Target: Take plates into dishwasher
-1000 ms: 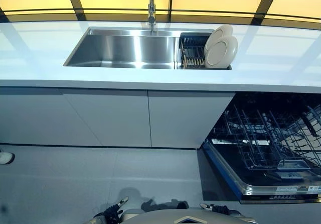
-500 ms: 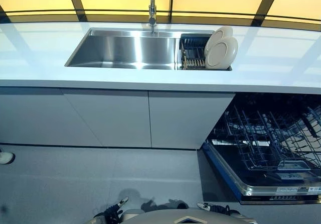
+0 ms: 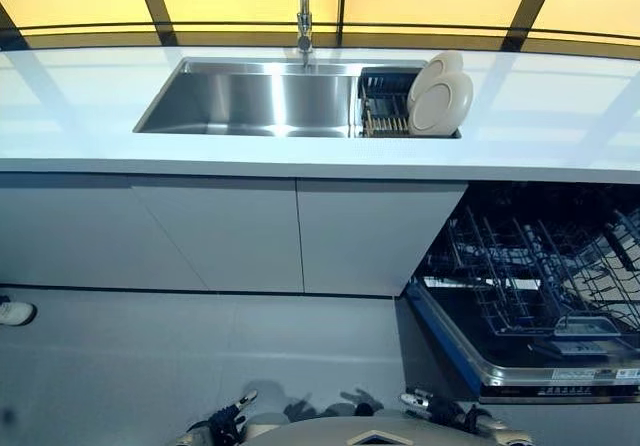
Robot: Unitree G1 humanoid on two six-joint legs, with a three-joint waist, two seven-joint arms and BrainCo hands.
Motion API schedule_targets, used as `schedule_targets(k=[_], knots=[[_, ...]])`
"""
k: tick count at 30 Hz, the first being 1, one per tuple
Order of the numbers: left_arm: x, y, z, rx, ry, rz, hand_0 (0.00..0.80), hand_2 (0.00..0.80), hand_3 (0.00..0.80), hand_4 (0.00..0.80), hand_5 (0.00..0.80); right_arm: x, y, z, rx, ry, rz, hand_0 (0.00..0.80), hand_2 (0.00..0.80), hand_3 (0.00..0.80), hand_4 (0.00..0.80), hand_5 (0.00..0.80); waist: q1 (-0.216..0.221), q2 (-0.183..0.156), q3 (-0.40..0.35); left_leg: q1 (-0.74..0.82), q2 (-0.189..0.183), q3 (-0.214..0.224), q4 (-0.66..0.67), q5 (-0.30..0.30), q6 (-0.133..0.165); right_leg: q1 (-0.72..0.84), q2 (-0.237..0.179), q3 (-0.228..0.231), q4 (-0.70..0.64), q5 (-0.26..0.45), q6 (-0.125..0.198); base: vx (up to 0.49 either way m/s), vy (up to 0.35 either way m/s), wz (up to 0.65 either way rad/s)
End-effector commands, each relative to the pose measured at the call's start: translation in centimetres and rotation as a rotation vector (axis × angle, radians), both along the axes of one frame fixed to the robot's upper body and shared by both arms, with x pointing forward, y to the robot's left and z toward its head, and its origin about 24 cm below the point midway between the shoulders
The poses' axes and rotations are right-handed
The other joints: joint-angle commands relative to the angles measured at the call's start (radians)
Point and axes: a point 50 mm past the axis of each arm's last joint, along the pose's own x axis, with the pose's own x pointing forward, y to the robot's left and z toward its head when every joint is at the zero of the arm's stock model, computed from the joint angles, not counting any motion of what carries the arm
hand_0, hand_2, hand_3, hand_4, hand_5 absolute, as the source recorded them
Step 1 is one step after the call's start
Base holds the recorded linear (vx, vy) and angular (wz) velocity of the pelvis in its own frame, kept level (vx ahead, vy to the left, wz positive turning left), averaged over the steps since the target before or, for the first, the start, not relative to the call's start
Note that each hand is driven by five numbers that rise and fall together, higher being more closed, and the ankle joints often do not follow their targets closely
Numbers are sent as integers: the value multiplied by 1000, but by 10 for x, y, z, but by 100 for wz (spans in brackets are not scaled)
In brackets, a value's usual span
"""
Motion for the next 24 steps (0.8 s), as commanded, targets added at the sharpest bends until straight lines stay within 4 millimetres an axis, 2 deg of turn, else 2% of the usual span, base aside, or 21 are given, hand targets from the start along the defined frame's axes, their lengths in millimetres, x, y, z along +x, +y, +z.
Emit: schedule_targets(k=[1,3,5,6,7,8,9,10,12,15,17,19,20,21,23,24], knots=[[1,-4,0,-19,-45,1,0,0,0,0,0,112,77,78,376,-587,102,0,0,0,0,0,-6,-86,59,-159,-95,-46,319,10,55,14,4,39,74,-41,-22,43,-110,-16],[-8,-2,-1,-17,-55,44,0,0,0,0,0,123,83,105,412,-730,131,0,0,0,0,0,10,-74,85,-258,-84,-25,313,98,40,36,25,76,75,-45,-22,152,-33,-26],[-19,-2,-2,-15,-56,61,0,0,0,0,0,132,87,126,427,-840,130,0,0,0,0,0,30,-49,104,-317,-42,9,247,198,6,73,46,93,61,-60,-19,270,40,-55],[-23,-2,-2,-11,-52,64,0,0,0,0,0,136,87,135,438,-885,128,0,0,0,0,0,42,-35,107,-340,-31,11,204,254,-13,94,56,97,54,-66,-16,418,82,-63],[-31,-2,-2,-6,-46,66,0,0,0,0,0,141,88,152,458,-967,119,0,0,0,0,0,65,-16,110,-383,-21,1,125,337,-41,132,69,112,39,-74,-12,464,103,-43],[-38,-3,-3,-6,-43,73,0,0,0,0,0,145,86,165,476,-1015,106,0,0,0,0,0,80,-9,112,-401,-15,-11,77,382,-55,158,71,125,28,-81,-9,370,83,-30],[-38,-3,-3,-6,-43,73,0,0,0,0,0,145,86,165,476,-1015,106,0,0,0,0,0,80,-11,114,-397,-18,-10,74,383,-55,162,69,124,28,-82,-9,508,173,-29],[-50,-8,-4,-14,-35,85,0,0,0,0,0,154,80,194,525,-1116,56,0,0,0,0,0,105,0,109,-428,-2,-32,-13,415,-70,199,72,158,25,-104,-6,477,193,-30],[-57,-13,-4,-22,-36,101,0,0,0,0,0,163,71,217,570,-1189,14,0,0,0,0,0,110,4,104,-419,15,-9,-35,415,-73,224,62,163,36,-137,-5,489,266,-33],[-59,-13,-4,-22,-45,124,0,0,0,0,0,174,63,248,601,-1292,10,0,0,0,0,0,114,2,83,-401,35,42,-3,365,-47,246,32,158,68,-187,0,350,261,-16],[-52,-8,-3,-7,-58,119,0,0,0,0,0,182,58,262,600,-1333,-37,0,0,0,0,0,135,-11,64,-422,25,39,64,329,-35,282,4,148,78,-211,16,335,197,8],[-41,-4,-2,-1,-85,120,0,0,0,0,0,185,56,275,625,-1367,-57,0,0,0,0,0,152,-28,48,-418,15,56,87,268,-11,297,-24,122,79,-213,35,279,143,-28],[-35,2,0,-2,-86,87,0,0,0,0,0,191,47,288,606,-1404,-100,0,0,0,0,0,173,-51,22,-402,-3,65,85,220,13,303,-60,90,88,-192,68,363,184,-50],[-33,6,0,16,-80,78,0,0,0,0,0,195,41,294,600,-1427,-131,0,0,0,0,0,181,-62,10,-398,-12,63,89,209,20,304,-73,78,90,-180,78,391,192,-18],[-30,10,1,31,-73,65,0,0,0,0,0,200,34,302,577,-1445,-186,0,0,0,0,0,185,-73,-2,-404,-22,57,111,196,26,301,-79,79,92,-174,80,269,142,11],[-29,15,1,27,-62,52,0,0,0,0,0,206,26,311,588,-1461,-225,0,0,0,0,0,187,-86,-16,-413,-33,50,142,171,37,298,-85,82,98,-169,77,268,175,-16]])
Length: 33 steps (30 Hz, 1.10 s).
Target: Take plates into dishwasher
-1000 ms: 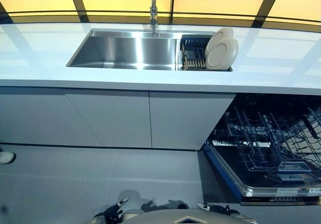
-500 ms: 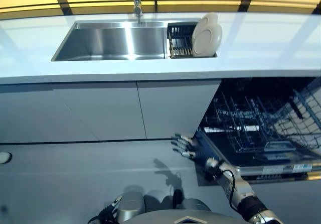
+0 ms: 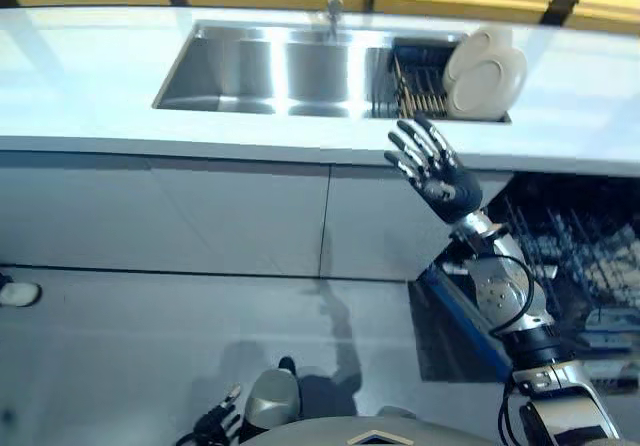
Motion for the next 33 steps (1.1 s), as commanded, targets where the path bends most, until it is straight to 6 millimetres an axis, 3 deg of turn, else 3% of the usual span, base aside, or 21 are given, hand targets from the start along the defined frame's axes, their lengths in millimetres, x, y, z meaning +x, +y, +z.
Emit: schedule_targets(k=[1,3,6,8,10,12,14,16,18,21,26,33], knots=[[-13,-6,-4,-26,100,-68,0,0,0,0,0,10,-30,45,118,-121,-149,0,0,0,0,0,-17,-22,-71,-233,1,-98,19,129,-17,210,36,-27,-221,145,5,288,208,-17],[-15,-3,-4,-26,122,-68,0,0,0,0,0,17,-42,49,122,-113,-219,0,0,0,0,0,-8,-36,-87,-241,-21,-103,38,106,4,214,20,-33,-189,180,21,195,178,-3],[-16,5,-2,-11,134,-92,0,0,0,0,0,27,-63,56,162,-89,-330,0,0,0,0,0,7,-56,-103,-224,-60,-108,32,78,43,178,-22,-52,-33,340,57,151,157,-11],[-11,11,-1,11,142,-111,0,0,0,0,0,33,-82,60,160,-71,-423,0,0,0,0,0,-15,-46,-100,-156,-72,-118,-2,61,54,71,-16,-48,128,419,65,263,182,-10],[-5,16,1,33,150,-122,0,0,0,0,0,36,-98,60,176,-33,-510,0,0,0,0,0,-55,-43,-89,-94,-87,-140,-31,48,55,-33,38,-15,167,404,58,294,103,33],[4,19,2,44,148,-127,0,0,0,0,0,35,-126,65,179,6,-665,0,0,0,0,0,-105,-24,-74,5,-89,-167,-82,44,41,-169,68,-76,81,375,37,340,-9,59],[12,18,3,50,145,-123,0,0,0,0,0,29,-153,66,162,45,-776,0,0,0,0,0,-148,-15,-61,95,-86,-192,-121,11,31,-280,38,-129,-26,408,37,369,-170,31],[17,18,3,56,143,-113,0,0,0,0,0,24,-176,69,139,75,-862,0,0,0,0,0,-190,-21,-43,169,-87,-224,-135,-47,25,-353,-13,-136,-160,501,67,396,-260,47],[26,17,4,55,133,-86,0,0,0,0,0,22,-189,73,116,98,-920,0,0,0,0,0,-214,-19,-34,213,-71,-253,-119,-101,18,-390,-46,-129,-277,549,82,306,-255,48],[26,18,4,62,148,-69,0,0,0,0,0,25,-197,86,90,110,-957,0,0,0,0,0,-204,-34,-40,223,-46,-244,-61,-168,14,-349,-57,-151,-303,517,82,152,-195,21],[16,12,1,40,148,-59,0,0,0,0,0,32,-190,92,85,112,-996,0,0,0,0,0,-192,-40,-74,274,-24,-213,-123,-142,-11,-282,-43,-184,-346,537,91,133,-103,2],[20,10,1,54,138,-118,0,0,0,0,0,21,-221,84,-80,246,-1191,0,0,0,0,0,-194,-29,-80,263,-15,-187,-210,-84,-28,-258,-36,-187,-346,513,101,85,-52,1]])
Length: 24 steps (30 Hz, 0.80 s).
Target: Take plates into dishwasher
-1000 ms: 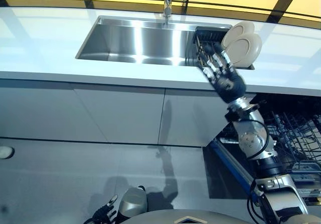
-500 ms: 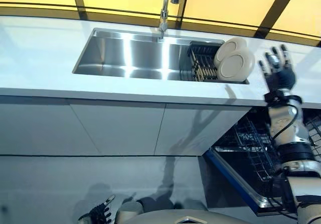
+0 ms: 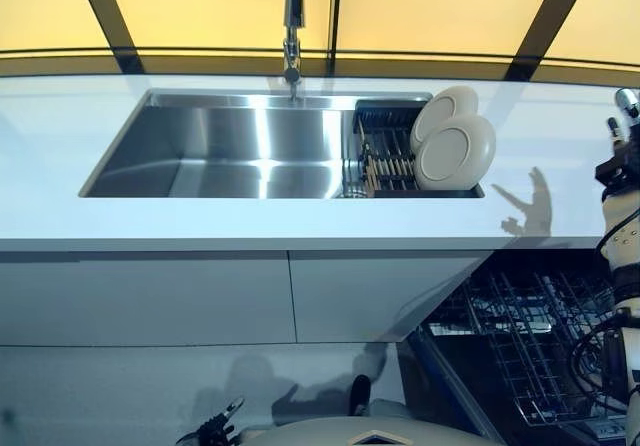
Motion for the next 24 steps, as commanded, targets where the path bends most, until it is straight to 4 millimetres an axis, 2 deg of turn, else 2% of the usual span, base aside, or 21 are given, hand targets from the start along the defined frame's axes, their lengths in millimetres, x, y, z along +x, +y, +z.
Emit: schedule_targets(k=[1,3,6,8,10,11,13,14,16,17,18,19,20,22,23,24], knots=[[14,22,7,70,-29,-88,0,0,0,0,0,5,-7,35,-92,-33,-36,0,0,0,0,0,14,-60,29,-32,-89,-4,-11,21,62,0,-127,5,33,12,190,80,-81,-1],[14,26,8,87,-28,-94,0,0,0,0,0,5,-7,36,-117,-13,-17,0,0,0,0,0,14,-60,41,-34,-93,-2,-8,20,66,-17,-137,-3,58,13,194,76,-91,6],[10,31,9,114,-18,-73,0,0,0,0,0,9,0,35,-123,-12,19,0,0,0,0,0,20,-58,51,-38,-88,32,7,20,69,-35,-159,-55,119,-7,191,37,-81,-12],[12,36,10,134,-14,-51,0,0,0,0,0,15,12,34,-151,0,49,0,0,0,0,0,29,-55,63,-48,-82,51,27,17,71,-42,-163,-96,154,-34,183,31,-99,-45],[13,38,11,142,-9,-41,0,0,0,0,0,20,18,30,-175,39,68,0,0,0,0,0,30,-53,61,-41,-76,54,33,13,69,-47,-161,-108,174,-53,175,97,-90,-32],[14,37,11,142,-7,-33,0,0,0,0,0,22,19,28,-179,61,76,0,0,0,0,0,28,-51,54,-30,-65,56,45,5,61,-44,-156,-113,179,-67,161,142,-88,-17],[14,36,10,145,4,-19,0,0,0,0,0,24,21,24,-194,99,115,0,0,0,0,0,21,-49,41,-6,-49,46,82,-22,45,-40,-142,-105,176,-81,137,145,-78,-9],[13,35,10,140,11,-8,0,0,0,0,0,27,24,22,-197,111,156,0,0,0,0,0,15,-43,31,2,-27,34,160,-3,21,-29,-117,-93,166,-96,111,124,-83,-13],[13,32,9,121,-5,12,0,0,0,0,0,31,32,17,-213,130,212,0,0,0,0,0,17,-44,31,-71,-6,5,376,116,-18,15,-86,-75,129,-113,68,138,-106,-16],[14,28,8,103,-14,20,0,0,0,0,0,34,37,16,-219,125,241,0,0,0,0,0,36,-58,46,-184,-18,-17,502,163,-24,58,-82,-50,105,-121,49,166,-68,-24],[16,25,8,90,-26,22,0,0,0,0,0,36,42,16,-215,116,267,0,0,0,0,0,48,-65,53,-257,-32,-26,520,184,-19,83,-83,-34,93,-127,45,198,24,-42],[18,22,7,79,-35,26,0,0,0,0,0,38,48,15,-224,112,292,0,0,0,0,0,62,-58,63,-300,-35,-26,485,180,-14,114,-75,-14,82,-139,49,205,159,-65],[20,19,7,63,-42,27,0,0,0,0,0,42,55,15,-254,112,304,0,0,0,0,0,76,-46,72,-302,-25,-11,394,171,-12,141,-69,5,69,-146,63,220,254,-80],[24,17,7,47,-65,17,0,0,0,0,0,47,66,19,-288,96,319,0,0,0,0,0,100,-23,84,-349,-1,-5,220,234,-25,181,-54,33,51,-154,81,213,236,-77],[29,15,8,35,-81,1,0,0,0,0,0,49,73,26,-312,73,306,0,0,0,0,0,115,-20,104,-367,-9,-25,210,263,-32,206,-60,58,43,-160,86,139,147,-87],[32,15,9,33,-94,-3,0,0,0,0,0,49,75,29,-320,67,297,0,0,0,0,0,115,-26,106,-367,-22,-35,225,240,-26,207,-70,63,38,-158,92,112,177,-101]])
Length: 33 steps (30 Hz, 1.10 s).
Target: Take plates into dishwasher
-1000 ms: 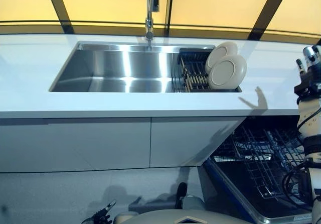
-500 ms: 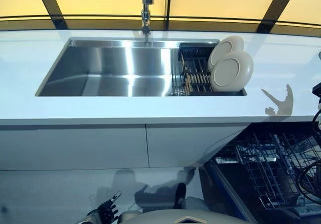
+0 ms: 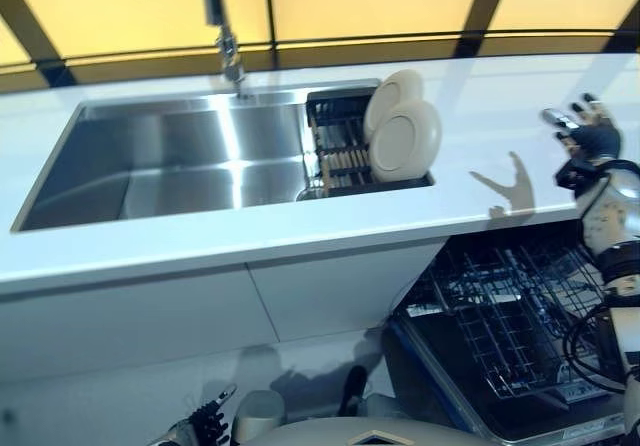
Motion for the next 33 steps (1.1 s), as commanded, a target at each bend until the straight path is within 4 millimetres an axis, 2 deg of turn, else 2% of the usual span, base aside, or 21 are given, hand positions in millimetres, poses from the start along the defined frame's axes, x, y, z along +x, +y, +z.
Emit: schedule_targets(k=[1,4,9,17,29,33], knots=[[21,18,9,24,-69,-23,0,0,0,0,0,8,14,62,-54,-235,20,0,0,0,0,0,-4,-69,17,-19,-18,19,-55,193,-46,202,-136,32,-62,69,61,91,187,-83],[26,21,10,32,-68,-11,0,0,0,0,0,4,7,63,-13,-222,61,0,0,0,0,0,-24,-65,-19,72,-17,36,-163,179,-45,191,-151,-1,-75,84,80,125,122,-29],[23,28,11,65,-39,33,0,0,0,0,0,6,10,61,20,-200,138,0,0,0,0,0,-36,-69,-56,114,-14,55,-242,179,-44,172,-147,-11,-92,88,91,77,-8,4],[26,18,9,31,-44,19,0,0,0,0,0,14,24,67,25,-182,233,0,0,0,0,0,-21,-73,-63,103,-10,54,-251,182,-45,174,-147,-31,-100,82,91,25,-27,13],[20,18,7,47,-14,11,0,0,0,0,0,26,48,63,47,-140,315,0,0,0,0,0,17,-78,-49,97,-5,35,-251,180,-44,189,-142,-53,-99,68,86,64,-24,6],[24,17,8,50,-19,0,0,0,0,0,0,29,54,65,28,-135,332,0,0,0,0,0,25,-73,-33,74,-8,22,-251,187,-43,179,-141,-58,-96,66,84,9,-32,5]])
